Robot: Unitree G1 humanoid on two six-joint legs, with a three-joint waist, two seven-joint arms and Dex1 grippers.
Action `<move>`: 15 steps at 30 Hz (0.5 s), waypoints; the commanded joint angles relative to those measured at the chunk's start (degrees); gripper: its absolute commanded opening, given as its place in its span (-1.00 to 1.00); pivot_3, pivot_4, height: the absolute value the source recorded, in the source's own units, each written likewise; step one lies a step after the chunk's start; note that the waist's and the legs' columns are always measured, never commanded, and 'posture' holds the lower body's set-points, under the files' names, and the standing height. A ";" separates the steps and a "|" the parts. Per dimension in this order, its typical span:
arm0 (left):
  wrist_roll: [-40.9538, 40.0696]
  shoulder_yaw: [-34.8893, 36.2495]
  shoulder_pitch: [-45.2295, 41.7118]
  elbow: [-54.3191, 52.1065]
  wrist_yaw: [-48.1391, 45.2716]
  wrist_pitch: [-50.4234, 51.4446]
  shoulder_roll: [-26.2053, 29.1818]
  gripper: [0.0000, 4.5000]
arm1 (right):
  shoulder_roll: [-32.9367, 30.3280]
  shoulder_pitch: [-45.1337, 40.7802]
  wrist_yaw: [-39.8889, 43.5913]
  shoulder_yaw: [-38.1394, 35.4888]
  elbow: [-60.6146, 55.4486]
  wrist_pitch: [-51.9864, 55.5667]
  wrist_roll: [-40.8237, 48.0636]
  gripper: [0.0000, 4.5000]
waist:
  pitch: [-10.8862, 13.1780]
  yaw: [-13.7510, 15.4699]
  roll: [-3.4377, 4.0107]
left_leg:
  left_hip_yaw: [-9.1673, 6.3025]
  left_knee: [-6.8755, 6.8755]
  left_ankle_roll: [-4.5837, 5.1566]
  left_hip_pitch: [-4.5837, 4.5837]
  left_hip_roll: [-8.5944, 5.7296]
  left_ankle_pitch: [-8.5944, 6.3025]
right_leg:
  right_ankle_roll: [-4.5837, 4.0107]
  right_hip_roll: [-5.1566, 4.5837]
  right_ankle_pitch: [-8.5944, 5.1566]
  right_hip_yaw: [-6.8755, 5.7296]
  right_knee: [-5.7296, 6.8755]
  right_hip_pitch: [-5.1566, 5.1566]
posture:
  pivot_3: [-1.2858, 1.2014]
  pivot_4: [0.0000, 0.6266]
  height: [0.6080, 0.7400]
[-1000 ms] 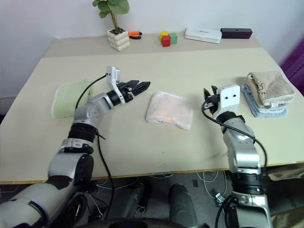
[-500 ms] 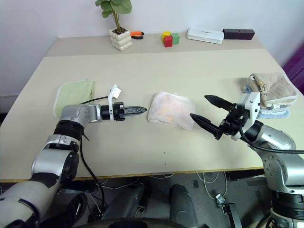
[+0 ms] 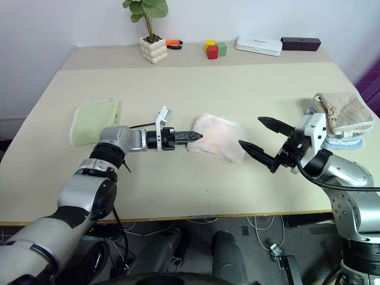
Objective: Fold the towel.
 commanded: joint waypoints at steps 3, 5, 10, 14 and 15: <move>1.98 0.03 -1.68 4.78 1.56 -1.59 -2.80 1.00 | -0.05 -1.73 -0.67 -1.37 -1.51 -1.35 -0.23 0.97 | -0.01 0.35 0.00 | 0.00 0.01 0.00 0.00 0.00 0.00 | 0.00 0.00 0.00 -0.01 0.00 0.02 | 0.03 -0.52 1.00; 2.43 -0.07 -2.02 6.27 2.16 -0.72 -3.85 0.89 | -0.02 -2.00 -1.02 -1.27 -1.38 -1.46 -0.64 1.00 | -0.01 0.79 0.00 | 0.00 0.01 0.00 0.00 0.00 0.00 | 0.00 0.00 0.00 -0.01 0.00 0.01 | 0.03 -0.52 1.00; 3.54 0.73 -2.48 8.69 5.63 -1.45 -5.47 -0.05 | -0.02 -2.55 -1.98 -1.16 -1.81 -1.18 -0.90 1.00 | -0.01 1.11 0.00 | 0.00 0.01 0.01 0.00 0.00 -0.01 | 0.01 0.01 0.00 -0.01 -0.02 0.01 | 0.03 -0.52 1.00; 3.62 2.51 -3.19 9.82 7.66 -2.38 -5.90 -0.92 | -0.13 -2.17 -2.18 -1.40 -2.24 -0.97 -0.83 1.00 | -0.07 1.25 0.06 | 0.00 0.02 0.02 0.02 0.00 -0.01 | 0.02 0.01 0.01 -0.03 -0.02 0.06 | 0.03 -0.52 1.00; 3.17 3.23 -3.40 9.89 7.93 -2.19 -6.11 -0.97 | -0.19 -1.90 -2.08 -1.49 -2.28 -1.08 -0.90 1.00 | -0.08 1.19 0.08 | 0.00 0.07 0.02 0.05 0.00 -0.02 | 0.04 0.01 0.02 -0.05 -0.02 0.14 | 0.03 -0.52 1.00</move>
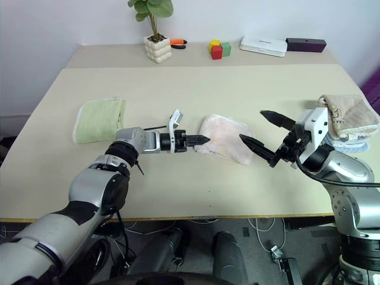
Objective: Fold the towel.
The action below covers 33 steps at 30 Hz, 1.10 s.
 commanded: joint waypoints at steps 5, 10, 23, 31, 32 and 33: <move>-0.90 4.24 0.24 1.92 2.85 -0.78 -0.96 -0.97 | -0.74 0.90 0.97 -1.64 -2.61 -0.87 0.13 1.00 | -0.02 -0.14 0.02 | 0.00 0.07 0.01 0.04 0.00 -0.01 | 0.03 0.00 -0.01 -0.01 0.00 0.08 | 0.03 -0.52 1.00; -5.97 12.87 -0.45 0.43 7.54 -5.62 1.34 -0.97 | -0.40 1.18 0.79 -0.93 -2.95 -0.42 -0.13 1.00 | 0.01 -0.31 -0.02 | 0.00 0.08 0.01 -0.04 0.01 0.00 | 0.03 0.01 -0.01 0.00 0.00 -0.03 | 0.03 -0.52 1.00; -11.77 23.82 4.59 -20.97 20.07 -22.61 8.10 -0.97 | -0.07 -1.67 4.56 0.93 -0.62 0.65 2.14 1.00 | 0.03 -0.46 -0.06 | 0.02 0.02 -0.01 -0.16 0.01 0.00 | 0.00 0.03 0.02 0.06 0.04 -0.26 | 0.03 -0.52 1.00; -12.32 25.73 12.00 -39.84 27.69 -26.58 13.26 -0.97 | 0.43 -6.93 8.09 4.49 3.89 0.73 1.65 1.00 | 0.03 -0.87 -0.06 | 0.10 0.11 0.01 -0.15 0.01 0.00 | 0.02 0.04 0.06 0.14 0.03 -0.20 | 0.03 -0.52 1.00; -13.20 26.34 13.27 -42.21 28.84 -26.53 13.37 -0.97 | 0.30 -7.51 8.67 4.77 4.65 0.67 1.57 1.00 | 0.03 -1.00 -0.06 | 0.10 0.11 0.00 -0.15 0.02 0.00 | 0.02 0.05 0.06 0.14 0.03 -0.22 | 0.03 -0.52 1.00; -14.04 26.65 14.67 -44.78 30.04 -26.08 13.28 -0.97 | 0.14 -8.08 9.28 5.08 5.48 0.44 1.26 1.00 | 0.03 -1.02 -0.06 | 0.10 0.10 -0.02 -0.15 0.02 0.01 | 0.02 0.05 0.06 0.14 0.05 -0.23 | 0.03 -0.52 1.00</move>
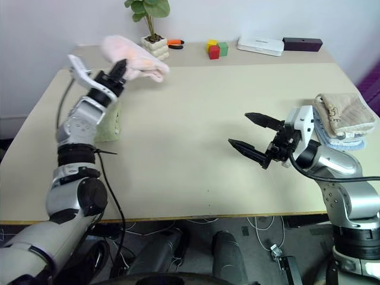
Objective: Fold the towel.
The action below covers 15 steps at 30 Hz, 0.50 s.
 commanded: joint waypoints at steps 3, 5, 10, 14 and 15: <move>-3.92 3.20 5.60 -14.59 7.27 -1.25 -0.23 -0.97 | -0.75 -3.43 3.52 0.48 3.27 -1.24 -0.60 1.00 | 0.00 0.39 -0.01 | -0.02 0.02 -0.02 0.00 0.00 0.01 | 0.00 0.00 0.00 -0.02 0.00 0.02 | 0.03 -0.52 1.00; -6.07 4.76 9.85 -20.23 10.66 -0.87 -1.91 -0.97 | -1.14 -5.23 5.00 1.25 5.14 -1.30 -1.14 1.00 | 0.00 0.66 0.00 | -0.01 0.09 0.04 0.00 0.00 -0.03 | 0.00 0.00 0.02 -0.02 -0.02 0.05 | 0.03 -0.52 1.00; -6.98 3.40 17.54 -27.01 15.41 -1.70 -6.00 -0.97 | -0.80 -8.92 7.52 3.06 8.33 -1.62 -2.40 1.00 | 0.00 0.95 0.00 | -0.01 0.18 0.12 0.02 0.00 -0.08 | 0.00 0.01 0.04 -0.05 -0.02 0.06 | 0.03 -0.52 1.00; -6.15 2.10 21.11 -28.84 16.93 -3.53 -7.60 -0.97 | -0.94 -10.28 8.75 3.53 9.90 -1.94 -3.16 1.00 | 0.01 0.95 -0.03 | -0.02 0.26 0.14 -0.01 0.00 -0.09 | -0.01 0.01 0.05 -0.07 -0.03 0.11 | 0.03 -0.52 1.00; -6.40 2.25 21.91 -28.41 16.87 -3.89 -7.71 -0.97 | -1.05 -10.37 8.96 3.49 10.07 -1.99 -3.26 1.00 | 0.01 0.87 -0.03 | -0.01 0.26 0.15 0.00 0.00 -0.10 | -0.01 0.00 0.05 -0.06 -0.04 0.13 | 0.03 -0.52 1.00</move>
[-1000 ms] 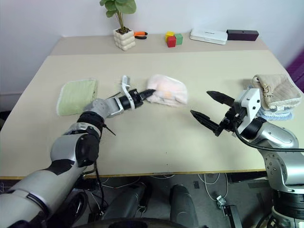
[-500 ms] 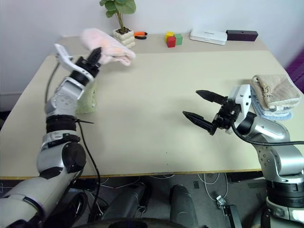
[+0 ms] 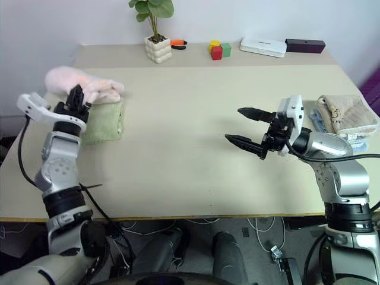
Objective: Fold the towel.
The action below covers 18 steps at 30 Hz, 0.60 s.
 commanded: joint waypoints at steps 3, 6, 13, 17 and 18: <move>-0.71 -0.38 2.35 -1.84 0.97 -3.02 0.04 -0.97 | -0.75 -1.20 1.15 -1.09 0.02 -1.09 -0.53 1.00 | -0.01 -0.15 0.02 | 0.01 -0.02 0.01 0.00 0.00 -0.01 | 0.00 0.01 0.00 0.01 0.00 0.00 | 0.03 -0.52 1.00; -1.41 0.14 4.36 -2.35 4.34 -3.46 -2.44 -0.97 | -0.87 -0.71 1.01 -1.56 -0.43 -0.94 -0.85 1.00 | -0.01 -0.14 0.02 | 0.02 -0.05 0.02 0.01 0.00 -0.02 | 0.00 0.00 0.00 0.03 0.00 -0.01 | 0.03 -0.52 1.00; -4.42 -0.57 8.90 -4.74 10.05 -1.69 -6.79 -0.97 | -0.58 1.26 0.03 -2.56 -1.97 -0.87 -0.87 1.00 | -0.01 -0.04 0.01 | 0.01 -0.01 0.03 0.00 0.00 -0.02 | 0.00 -0.01 0.00 0.02 -0.02 0.00 | 0.03 -0.52 1.00; -5.90 -1.98 10.08 -5.58 8.88 -1.11 -6.78 -0.31 | -0.06 1.79 -0.88 -2.44 -2.30 -1.36 -1.04 1.00 | -0.01 -0.07 0.01 | 0.02 -0.01 0.03 0.00 0.00 -0.03 | -0.01 0.00 -0.01 0.02 -0.02 0.02 | 0.03 -0.52 1.00; -6.52 -2.31 10.40 -6.02 8.43 -0.78 -6.66 -0.09 | 0.02 1.86 -1.05 -2.41 -2.31 -1.49 -1.10 1.00 | -0.01 -0.07 0.01 | 0.02 -0.01 0.03 0.00 0.00 -0.03 | -0.01 0.00 -0.01 0.02 -0.02 0.01 | 0.03 -0.52 1.00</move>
